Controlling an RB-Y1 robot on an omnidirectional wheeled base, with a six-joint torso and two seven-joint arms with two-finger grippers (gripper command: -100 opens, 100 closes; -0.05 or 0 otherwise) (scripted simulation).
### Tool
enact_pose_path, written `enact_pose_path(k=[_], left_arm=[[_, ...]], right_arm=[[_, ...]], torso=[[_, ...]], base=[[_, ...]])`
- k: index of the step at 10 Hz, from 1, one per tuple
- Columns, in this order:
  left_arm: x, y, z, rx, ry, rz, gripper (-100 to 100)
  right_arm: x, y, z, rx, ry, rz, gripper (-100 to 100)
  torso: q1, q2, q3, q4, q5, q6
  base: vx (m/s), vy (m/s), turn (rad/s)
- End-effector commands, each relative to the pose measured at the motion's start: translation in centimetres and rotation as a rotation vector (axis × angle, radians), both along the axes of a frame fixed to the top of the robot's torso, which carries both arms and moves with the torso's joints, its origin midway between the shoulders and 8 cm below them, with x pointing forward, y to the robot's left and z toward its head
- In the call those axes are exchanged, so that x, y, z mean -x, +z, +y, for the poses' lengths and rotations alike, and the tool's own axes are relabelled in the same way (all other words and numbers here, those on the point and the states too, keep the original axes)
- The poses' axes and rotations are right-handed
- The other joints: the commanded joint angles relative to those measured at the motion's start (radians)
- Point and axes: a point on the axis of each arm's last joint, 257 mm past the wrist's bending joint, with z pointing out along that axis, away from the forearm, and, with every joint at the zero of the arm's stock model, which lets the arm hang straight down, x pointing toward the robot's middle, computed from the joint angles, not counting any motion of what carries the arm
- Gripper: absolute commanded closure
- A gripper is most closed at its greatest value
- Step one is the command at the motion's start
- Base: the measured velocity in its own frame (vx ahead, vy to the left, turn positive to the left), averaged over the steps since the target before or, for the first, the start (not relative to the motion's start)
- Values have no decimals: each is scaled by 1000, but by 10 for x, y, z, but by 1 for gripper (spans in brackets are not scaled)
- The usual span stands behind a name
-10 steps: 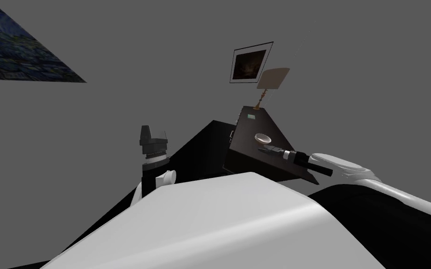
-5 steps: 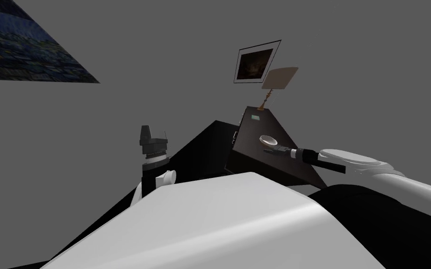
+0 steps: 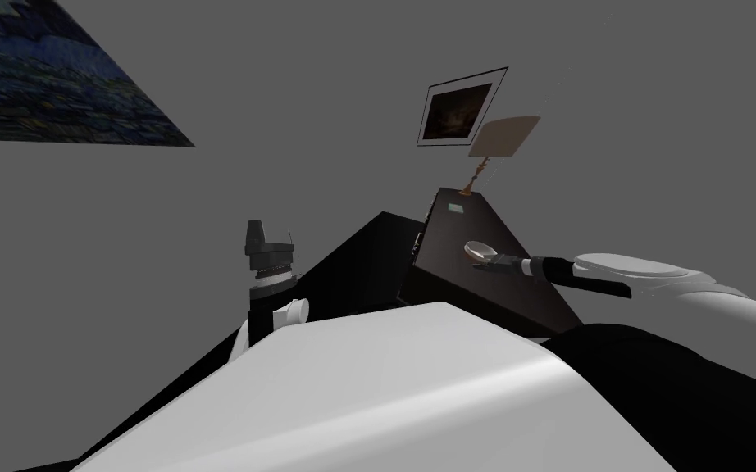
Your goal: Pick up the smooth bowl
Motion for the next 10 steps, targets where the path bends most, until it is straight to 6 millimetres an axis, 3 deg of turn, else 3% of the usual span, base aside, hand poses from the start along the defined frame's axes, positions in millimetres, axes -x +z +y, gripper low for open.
enact_pose_path(k=[1, 5, 6, 8, 10], left_arm=[[0, 0, 0, 0, 0, 0, 0], [0, 0, 0, 0, 0, 0, 0], [0, 0, 0, 0, 0, 0, 0], [0, 0, 0, 0, 0, 0, 0], [0, 0, 0, 0, 0, 0, 0]], right_arm=[[0, 3, -8, 35, 9, 23, -100], [30, 6, -55, 183, 21, 170, -100], [30, 6, -55, 183, 21, 170, -100], [52, 6, -77, 247, 25, 256, -100], [57, 5, -82, 260, 26, 276, -100]], torso=[[0, 0, 0, 0, 0, 0], [0, -1, -1, 0, 0, 0], [0, -1, -1, 0, 0, 0], [-2, -1, 0, 0, -1, 0], [-3, -1, -1, 0, -1, 0]], base=[[36, 25, 33], [48, 31, 103], [39, 10, 23], [62, 2, 101], [40, -8, 30]])
